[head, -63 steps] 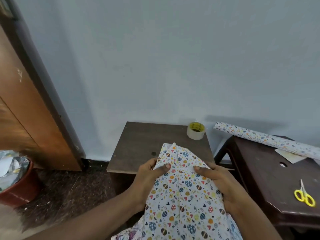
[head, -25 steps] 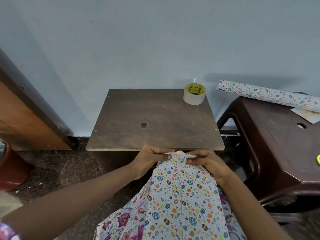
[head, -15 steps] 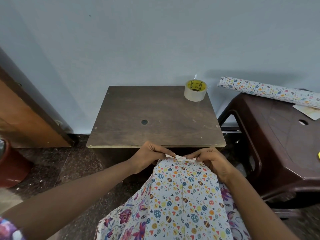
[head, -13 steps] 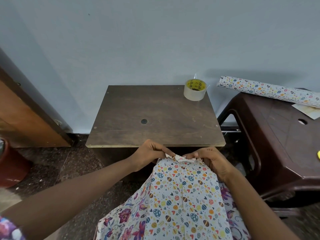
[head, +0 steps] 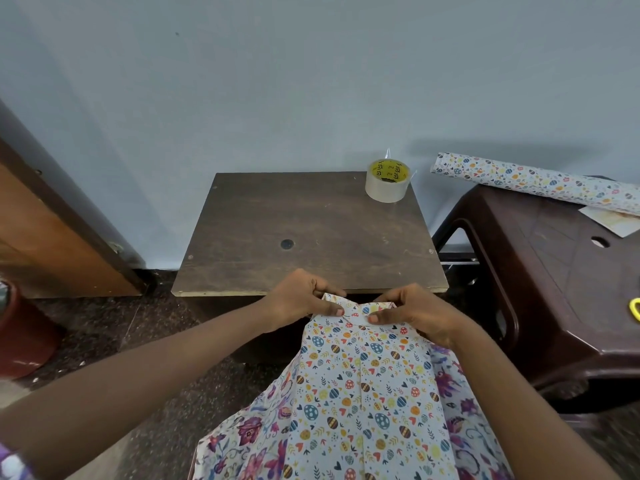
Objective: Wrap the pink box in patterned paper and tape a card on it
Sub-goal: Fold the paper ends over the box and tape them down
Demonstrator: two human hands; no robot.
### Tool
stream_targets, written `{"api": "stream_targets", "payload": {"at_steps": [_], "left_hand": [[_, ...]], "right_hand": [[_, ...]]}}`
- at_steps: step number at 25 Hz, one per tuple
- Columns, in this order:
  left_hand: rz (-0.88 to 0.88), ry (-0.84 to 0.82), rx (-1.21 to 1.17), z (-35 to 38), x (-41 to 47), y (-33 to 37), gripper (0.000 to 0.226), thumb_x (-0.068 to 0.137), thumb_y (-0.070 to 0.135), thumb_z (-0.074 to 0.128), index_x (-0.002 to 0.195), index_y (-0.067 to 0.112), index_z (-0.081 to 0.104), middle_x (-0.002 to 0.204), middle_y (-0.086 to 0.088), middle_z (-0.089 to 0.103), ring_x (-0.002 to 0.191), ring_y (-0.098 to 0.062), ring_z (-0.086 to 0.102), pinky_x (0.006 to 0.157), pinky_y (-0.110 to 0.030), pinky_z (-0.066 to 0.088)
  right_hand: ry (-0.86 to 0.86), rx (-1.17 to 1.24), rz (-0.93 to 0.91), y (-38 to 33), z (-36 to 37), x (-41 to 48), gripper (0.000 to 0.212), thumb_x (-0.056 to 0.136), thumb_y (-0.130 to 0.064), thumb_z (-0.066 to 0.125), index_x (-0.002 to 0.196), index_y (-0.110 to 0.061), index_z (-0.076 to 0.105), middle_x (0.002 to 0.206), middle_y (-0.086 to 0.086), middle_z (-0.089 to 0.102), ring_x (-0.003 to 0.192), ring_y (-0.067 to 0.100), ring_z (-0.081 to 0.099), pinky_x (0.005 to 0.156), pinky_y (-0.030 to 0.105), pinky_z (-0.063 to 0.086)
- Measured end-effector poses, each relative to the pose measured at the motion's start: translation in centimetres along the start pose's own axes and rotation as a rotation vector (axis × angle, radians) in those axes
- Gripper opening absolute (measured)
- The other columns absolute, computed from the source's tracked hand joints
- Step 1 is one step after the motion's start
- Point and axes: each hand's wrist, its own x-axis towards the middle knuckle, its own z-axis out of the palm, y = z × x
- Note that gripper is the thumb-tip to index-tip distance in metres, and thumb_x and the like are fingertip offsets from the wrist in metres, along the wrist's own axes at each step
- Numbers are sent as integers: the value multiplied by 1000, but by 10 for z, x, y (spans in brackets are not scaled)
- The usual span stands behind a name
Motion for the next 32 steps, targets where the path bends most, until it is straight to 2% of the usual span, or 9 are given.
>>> {"api": "stream_targets", "payload": {"at_steps": [7, 12, 17, 19, 22, 24, 26, 29, 32], "left_hand": [[19, 130, -273, -28, 6, 14, 19, 79, 2, 69, 98, 5, 70, 87, -11, 73, 78, -20, 71, 69, -26, 58], [9, 323, -291, -79, 48, 31, 18, 75, -6, 70, 93, -1, 71, 89, -17, 72, 78, -27, 69, 75, -33, 59], [-52, 345, 35, -116, 114, 26, 24, 84, 3, 65, 107, -2, 68, 104, -16, 69, 90, -25, 67, 85, -35, 55], [-95, 361, 159, -121, 141, 23, 27, 87, 7, 63, 112, -2, 65, 113, -18, 66, 97, -26, 65, 88, -36, 53], [-170, 405, 142, -130, 177, 20, 32, 89, 7, 61, 118, -5, 60, 119, -18, 63, 92, -18, 62, 77, -21, 53], [-184, 425, 219, -139, 195, 20, 34, 89, 14, 61, 120, -2, 61, 114, -12, 63, 101, -21, 61, 87, -25, 49], [-144, 461, 267, -145, 203, 21, 32, 90, 14, 61, 119, 1, 62, 117, -13, 64, 96, -20, 62, 86, -27, 49], [2, 506, 263, -157, 206, 14, 24, 88, 12, 63, 110, 3, 68, 111, -14, 67, 95, -23, 63, 84, -32, 51], [95, 464, 306, -169, 206, 6, 21, 85, 14, 66, 104, 5, 69, 106, -11, 69, 85, -14, 60, 71, -22, 48]], "right_hand": [[93, 176, -126, -33, 1, 12, 7, 77, 0, 70, 79, -3, 63, 68, 7, 72, 61, 17, 70, 50, 22, 52], [158, 279, -166, -80, -4, 70, 11, 74, 5, 71, 83, 4, 64, 70, 14, 71, 61, 22, 70, 55, 31, 58], [234, 318, -119, -101, -16, 133, 28, 71, 7, 73, 97, 13, 61, 78, 19, 66, 56, 22, 68, 48, 28, 55], [253, 316, -91, -101, -25, 156, 30, 71, 3, 75, 97, 6, 60, 86, 23, 66, 68, 29, 68, 62, 37, 59], [342, 240, -83, -108, -36, 184, 28, 73, -7, 76, 93, 1, 58, 99, 24, 65, 87, 35, 63, 88, 46, 51], [407, 204, -90, -115, -39, 198, 34, 76, -11, 75, 104, 4, 59, 104, 22, 64, 97, 35, 62, 95, 47, 48], [439, 160, -115, -120, -41, 208, 41, 79, -13, 72, 111, 7, 55, 109, 21, 63, 104, 36, 60, 97, 49, 47], [375, -83, -226, -126, -52, 215, 29, 83, -22, 70, 104, -3, 63, 98, 10, 67, 92, 24, 63, 91, 40, 50], [298, -234, -249, -129, -64, 222, 37, 83, -22, 69, 114, -4, 63, 106, 8, 67, 96, 22, 63, 91, 38, 50]]}}
